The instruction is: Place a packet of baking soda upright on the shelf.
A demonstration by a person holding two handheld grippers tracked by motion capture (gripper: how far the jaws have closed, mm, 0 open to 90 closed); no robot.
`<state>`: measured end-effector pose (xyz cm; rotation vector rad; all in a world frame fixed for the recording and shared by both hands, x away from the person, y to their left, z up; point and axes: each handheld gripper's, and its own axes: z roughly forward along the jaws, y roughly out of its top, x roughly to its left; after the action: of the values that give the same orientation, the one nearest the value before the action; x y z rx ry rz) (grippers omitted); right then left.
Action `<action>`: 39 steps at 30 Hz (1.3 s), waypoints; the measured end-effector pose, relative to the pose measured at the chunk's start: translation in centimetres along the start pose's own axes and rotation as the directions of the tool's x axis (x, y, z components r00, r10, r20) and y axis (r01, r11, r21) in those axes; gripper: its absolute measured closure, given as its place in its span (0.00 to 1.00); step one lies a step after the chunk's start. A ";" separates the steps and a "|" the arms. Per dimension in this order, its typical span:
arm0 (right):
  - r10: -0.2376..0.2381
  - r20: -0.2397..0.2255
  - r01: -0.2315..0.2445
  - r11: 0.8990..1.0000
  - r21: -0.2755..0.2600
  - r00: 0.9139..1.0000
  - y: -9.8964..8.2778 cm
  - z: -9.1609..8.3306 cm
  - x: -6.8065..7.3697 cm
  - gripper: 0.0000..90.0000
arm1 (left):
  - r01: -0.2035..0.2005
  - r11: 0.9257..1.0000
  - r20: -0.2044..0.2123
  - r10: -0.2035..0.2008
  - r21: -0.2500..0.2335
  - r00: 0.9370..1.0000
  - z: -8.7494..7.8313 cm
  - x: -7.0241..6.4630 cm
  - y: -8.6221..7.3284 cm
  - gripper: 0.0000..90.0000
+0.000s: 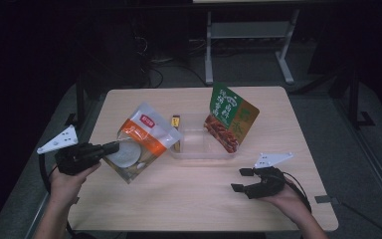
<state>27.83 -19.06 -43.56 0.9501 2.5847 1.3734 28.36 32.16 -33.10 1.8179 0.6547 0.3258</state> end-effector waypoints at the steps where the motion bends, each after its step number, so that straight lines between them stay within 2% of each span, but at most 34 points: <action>1: -0.001 -0.001 0.001 1.000 -0.001 1.000 0.0 0.0 0.0 0.36 | -0.004 1.000 0.012 0.004 -0.001 1.000 0.3 -0.2 0.1 0.99; 7: -0.011 -0.029 0.010 1.000 -0.027 1.000 0.6 0.6 0.1 0.36 | -0.028 1.000 0.076 0.028 -0.007 0.997 2.1 -1.8 0.8 0.99; 12: -0.020 -0.068 0.016 0.998 -0.063 0.998 1.4 1.1 0.5 0.36 | -0.043 0.999 0.125 0.044 -0.011 0.991 3.9 -3.1 1.5 0.99; 22: -0.062 -0.125 0.044 0.989 -0.144 0.990 3.2 1.6 1.2 0.36 | -0.057 0.998 0.188 0.058 -0.012 0.980 7.5 -4.7 2.7 0.99; 24: -0.053 -0.138 0.031 0.987 -0.159 0.989 3.4 1.8 1.2 0.37 | -0.059 0.998 0.202 0.061 -0.015 0.977 8.1 -4.9 3.0 0.99; 27: -0.059 -0.149 0.030 0.981 -0.191 0.987 3.9 1.8 1.0 0.38 | -0.062 0.998 0.220 0.066 -0.021 0.973 8.9 -5.1 3.3 0.99; 34: -0.072 -0.186 0.013 0.953 -0.302 0.980 5.3 1.5 0.8 0.46 | -0.056 0.998 0.250 0.063 -0.038 0.966 9.7 -5.7 3.3 0.99; 39: -0.080 -0.213 0.010 0.950 -0.312 0.974 6.0 1.9 1.0 0.52 | -0.051 0.998 0.260 0.057 -0.033 0.964 10.1 -5.8 2.9 0.99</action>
<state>30.60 -14.64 -39.91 0.7195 2.4075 1.8989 29.70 20.24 -33.22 1.8162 0.4151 0.1258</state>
